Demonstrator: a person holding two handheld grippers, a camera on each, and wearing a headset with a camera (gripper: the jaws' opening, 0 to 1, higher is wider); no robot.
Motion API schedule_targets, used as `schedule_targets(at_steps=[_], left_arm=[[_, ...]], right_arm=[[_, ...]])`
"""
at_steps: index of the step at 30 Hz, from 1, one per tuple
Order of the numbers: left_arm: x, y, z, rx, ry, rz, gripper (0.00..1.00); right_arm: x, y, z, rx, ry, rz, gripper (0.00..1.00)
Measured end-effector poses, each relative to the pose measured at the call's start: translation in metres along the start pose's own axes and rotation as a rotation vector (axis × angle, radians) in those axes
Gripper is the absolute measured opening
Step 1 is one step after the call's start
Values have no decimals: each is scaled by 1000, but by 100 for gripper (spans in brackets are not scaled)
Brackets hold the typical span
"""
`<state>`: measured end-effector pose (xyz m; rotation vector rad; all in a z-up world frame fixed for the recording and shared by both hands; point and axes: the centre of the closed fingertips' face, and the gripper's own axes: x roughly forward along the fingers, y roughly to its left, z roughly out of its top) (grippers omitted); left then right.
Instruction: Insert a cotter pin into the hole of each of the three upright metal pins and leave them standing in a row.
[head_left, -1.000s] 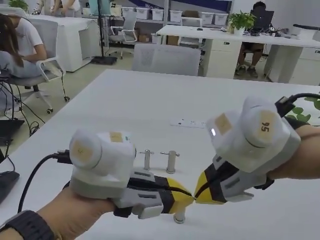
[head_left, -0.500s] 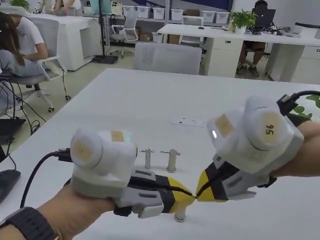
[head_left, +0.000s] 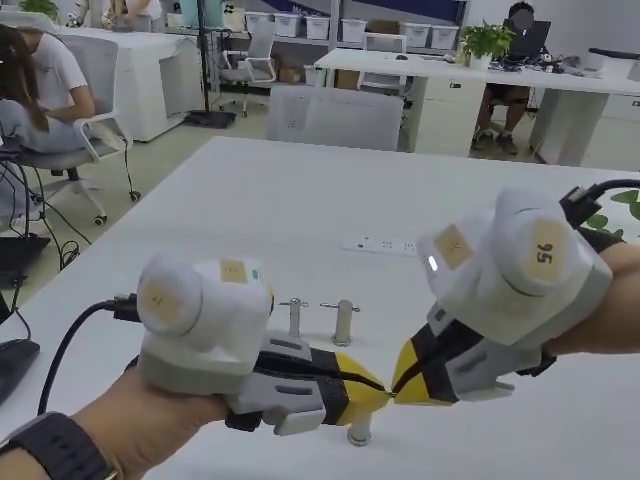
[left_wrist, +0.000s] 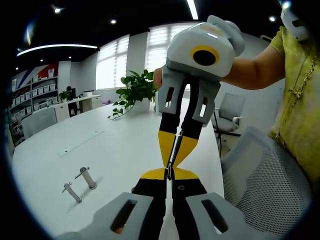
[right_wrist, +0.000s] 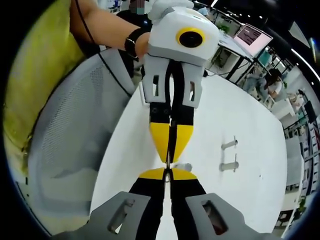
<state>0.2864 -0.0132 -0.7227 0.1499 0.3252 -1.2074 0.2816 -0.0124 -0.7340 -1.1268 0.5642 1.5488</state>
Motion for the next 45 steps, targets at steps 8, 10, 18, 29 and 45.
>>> schedule_targets(at_steps=[8, 10, 18, 29, 45], left_arm=[[0, -2, 0, 6, 0, -9, 0], [0, -3, 1, 9, -2, -10, 0], [0, -9, 5, 48, -7, -31, 0], [1, -22, 13, 120, -9, -66, 0], [3, -26, 7, 176, 27, -77, 0]], right_arm=[[2, 2, 0, 22, -10, 12, 9], [2, 3, -1, 34, -21, 21, 11], [0, 8, -8, 54, -27, 55, 11], [-2, 22, -8, 107, -58, 155, 10], [-4, 29, -9, 92, -40, 187, 4]])
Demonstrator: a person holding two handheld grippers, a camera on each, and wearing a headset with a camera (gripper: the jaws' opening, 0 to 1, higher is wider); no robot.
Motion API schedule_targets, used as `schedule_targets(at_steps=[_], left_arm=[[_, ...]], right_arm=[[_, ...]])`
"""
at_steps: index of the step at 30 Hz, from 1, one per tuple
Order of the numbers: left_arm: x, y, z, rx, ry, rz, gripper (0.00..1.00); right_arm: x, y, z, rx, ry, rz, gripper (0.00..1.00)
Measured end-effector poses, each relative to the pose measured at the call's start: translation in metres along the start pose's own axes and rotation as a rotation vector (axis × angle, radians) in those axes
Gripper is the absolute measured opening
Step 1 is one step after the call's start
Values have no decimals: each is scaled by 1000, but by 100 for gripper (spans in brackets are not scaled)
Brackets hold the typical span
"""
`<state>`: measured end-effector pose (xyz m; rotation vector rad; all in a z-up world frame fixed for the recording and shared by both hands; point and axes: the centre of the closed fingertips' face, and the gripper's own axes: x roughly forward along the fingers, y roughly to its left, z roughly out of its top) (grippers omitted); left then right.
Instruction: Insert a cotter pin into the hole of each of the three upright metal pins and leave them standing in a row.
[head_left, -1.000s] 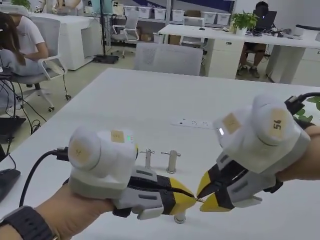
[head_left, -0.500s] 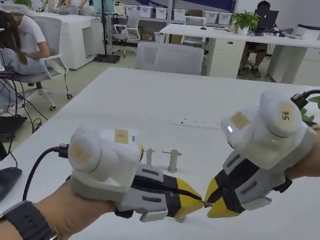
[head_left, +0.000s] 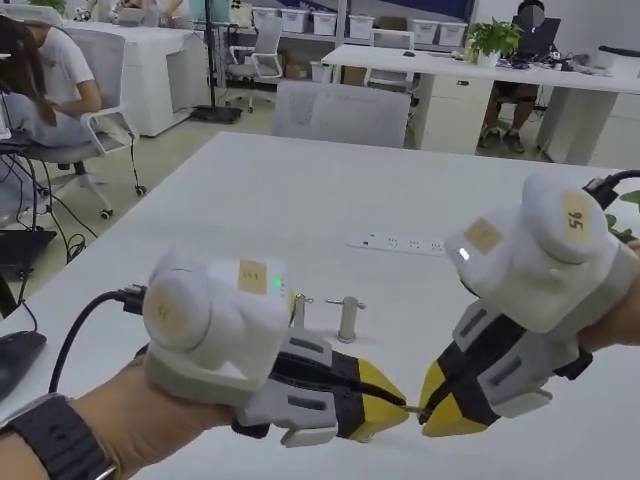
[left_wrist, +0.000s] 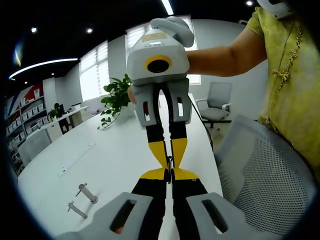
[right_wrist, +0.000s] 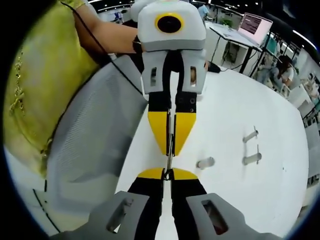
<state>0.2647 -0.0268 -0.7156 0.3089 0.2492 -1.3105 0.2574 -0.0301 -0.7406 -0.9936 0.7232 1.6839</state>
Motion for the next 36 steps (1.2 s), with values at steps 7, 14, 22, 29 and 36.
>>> schedule_targets(at_steps=[7, 14, 22, 29, 36], left_arm=[[1, 5, -1, -24, 0, 23, 1], [1, 12, -1, -144, -22, 42, 1], [-2, 19, -1, -296, -70, 36, 1], [-2, 19, -2, -230, -64, 47, 0], [0, 12, -6, -138, -14, 37, 0]], right_arm=[[-2, -7, -2, -39, 17, -50, 3], [-4, -17, -2, -87, 28, -126, 3], [-7, -25, 2, -135, 19, -192, 3], [-8, -27, 3, -135, 18, -201, 4], [-6, -22, 0, -86, 36, -151, 7]])
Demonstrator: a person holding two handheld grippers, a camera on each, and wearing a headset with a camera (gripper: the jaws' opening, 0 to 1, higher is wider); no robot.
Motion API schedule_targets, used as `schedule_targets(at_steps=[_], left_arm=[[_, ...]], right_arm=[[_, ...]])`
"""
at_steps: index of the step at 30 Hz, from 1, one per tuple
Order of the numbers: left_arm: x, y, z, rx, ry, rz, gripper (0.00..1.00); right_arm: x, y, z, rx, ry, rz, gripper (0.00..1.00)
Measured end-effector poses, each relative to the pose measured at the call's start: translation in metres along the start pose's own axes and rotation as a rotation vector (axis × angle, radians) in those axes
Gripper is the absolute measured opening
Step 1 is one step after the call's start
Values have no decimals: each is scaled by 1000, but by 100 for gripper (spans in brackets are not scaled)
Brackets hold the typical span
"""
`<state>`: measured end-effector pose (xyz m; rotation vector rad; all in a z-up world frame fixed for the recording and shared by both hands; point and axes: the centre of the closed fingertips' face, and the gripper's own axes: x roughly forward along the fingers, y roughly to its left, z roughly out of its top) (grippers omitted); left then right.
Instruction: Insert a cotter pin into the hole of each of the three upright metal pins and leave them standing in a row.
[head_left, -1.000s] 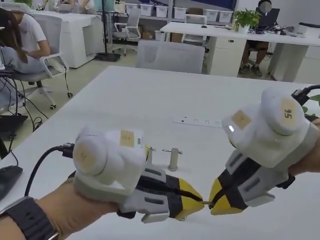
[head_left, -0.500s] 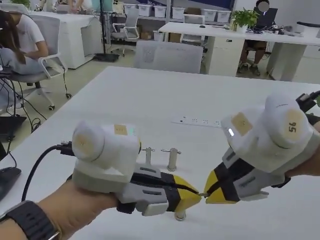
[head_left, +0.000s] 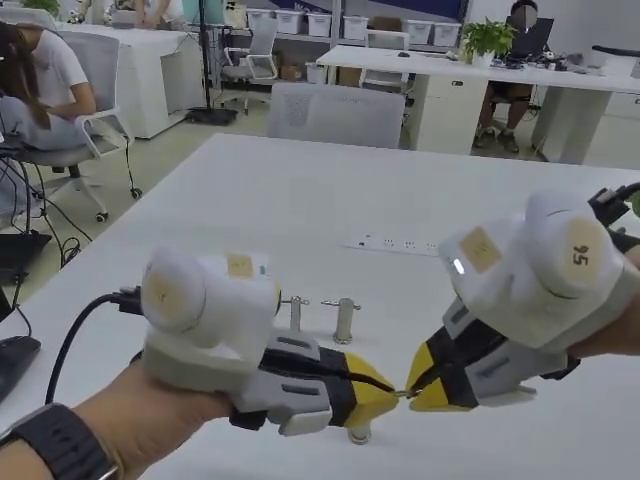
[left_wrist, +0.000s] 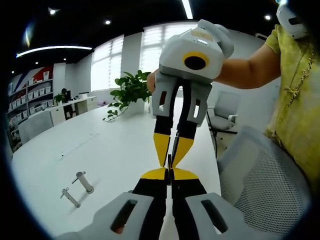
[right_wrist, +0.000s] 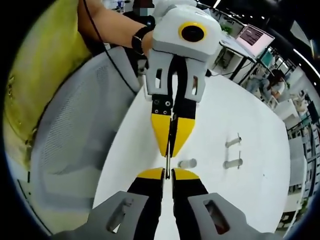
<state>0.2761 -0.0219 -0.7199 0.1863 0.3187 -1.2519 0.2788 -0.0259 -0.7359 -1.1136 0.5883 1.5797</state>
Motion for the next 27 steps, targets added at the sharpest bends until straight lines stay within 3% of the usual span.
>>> schedule_targets(at_steps=[5, 20, 27], left_arm=[[0, 0, 0, 20, 10, 2, 0], [3, 1, -2, 86, 66, 13, 0], [5, 4, -4, 71, 67, 20, 0]], right_arm=[[2, 5, -2, 18, 16, 28, 6], [4, 4, -2, 23, 48, 23, 3], [5, 3, -5, 75, 73, 10, 2]])
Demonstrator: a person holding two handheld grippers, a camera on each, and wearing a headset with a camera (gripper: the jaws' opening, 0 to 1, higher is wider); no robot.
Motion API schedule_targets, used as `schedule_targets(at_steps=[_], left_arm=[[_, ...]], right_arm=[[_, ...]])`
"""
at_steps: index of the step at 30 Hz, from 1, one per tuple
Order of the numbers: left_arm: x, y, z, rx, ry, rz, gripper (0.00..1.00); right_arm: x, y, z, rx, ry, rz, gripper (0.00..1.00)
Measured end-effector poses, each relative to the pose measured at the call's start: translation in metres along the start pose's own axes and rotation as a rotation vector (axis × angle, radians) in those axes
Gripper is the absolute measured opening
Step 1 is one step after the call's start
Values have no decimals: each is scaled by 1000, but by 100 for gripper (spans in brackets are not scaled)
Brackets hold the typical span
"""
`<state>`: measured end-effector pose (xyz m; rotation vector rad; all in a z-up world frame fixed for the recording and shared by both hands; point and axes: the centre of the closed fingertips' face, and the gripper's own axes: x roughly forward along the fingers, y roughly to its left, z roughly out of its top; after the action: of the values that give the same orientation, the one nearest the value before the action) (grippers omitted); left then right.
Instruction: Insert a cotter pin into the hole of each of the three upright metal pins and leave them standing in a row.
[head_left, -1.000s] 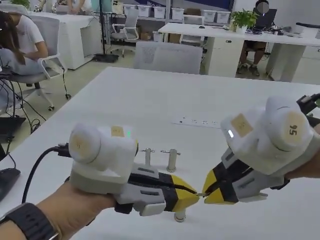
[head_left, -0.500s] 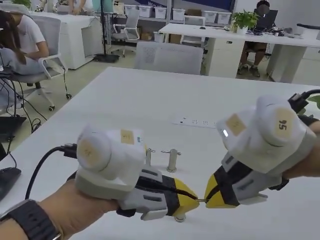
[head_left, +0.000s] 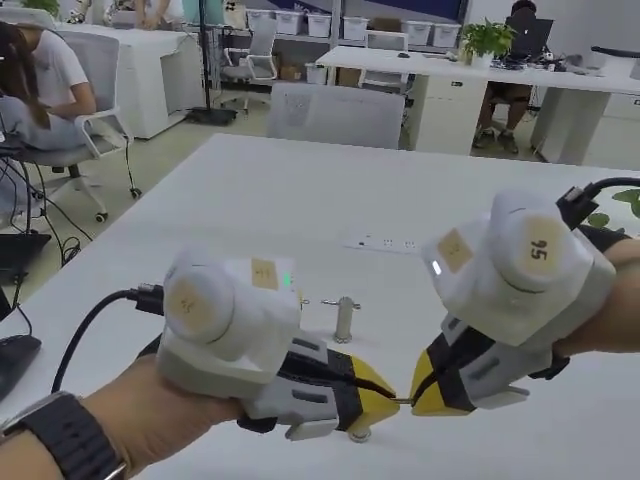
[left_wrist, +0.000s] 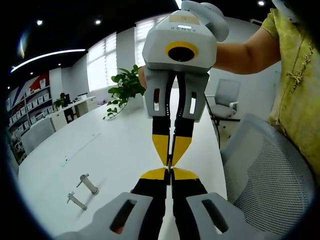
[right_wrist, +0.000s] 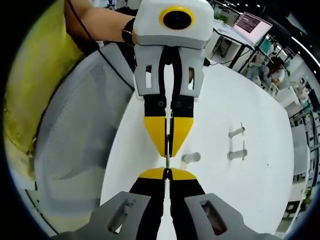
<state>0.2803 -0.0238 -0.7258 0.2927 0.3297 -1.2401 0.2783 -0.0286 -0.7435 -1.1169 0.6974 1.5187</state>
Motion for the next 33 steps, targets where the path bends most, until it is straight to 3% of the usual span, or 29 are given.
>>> schedule_targets(at_steps=[8, 19, 27, 33], left_arm=[[3, 3, -1, 28, -9, 12, 2], [3, 10, -2, 2, -13, 42, 25], [1, 35, -15, -40, 6, 141, 30], [11, 44, -38, -58, 70, 174, 30]], right_arm=[[1, -1, -3, 39, 11, -3, 1], [1, -1, -10, 66, 9, -13, 2], [-3, -3, -21, 90, 17, -24, 2], [-7, -4, -31, 109, 24, -34, 2]])
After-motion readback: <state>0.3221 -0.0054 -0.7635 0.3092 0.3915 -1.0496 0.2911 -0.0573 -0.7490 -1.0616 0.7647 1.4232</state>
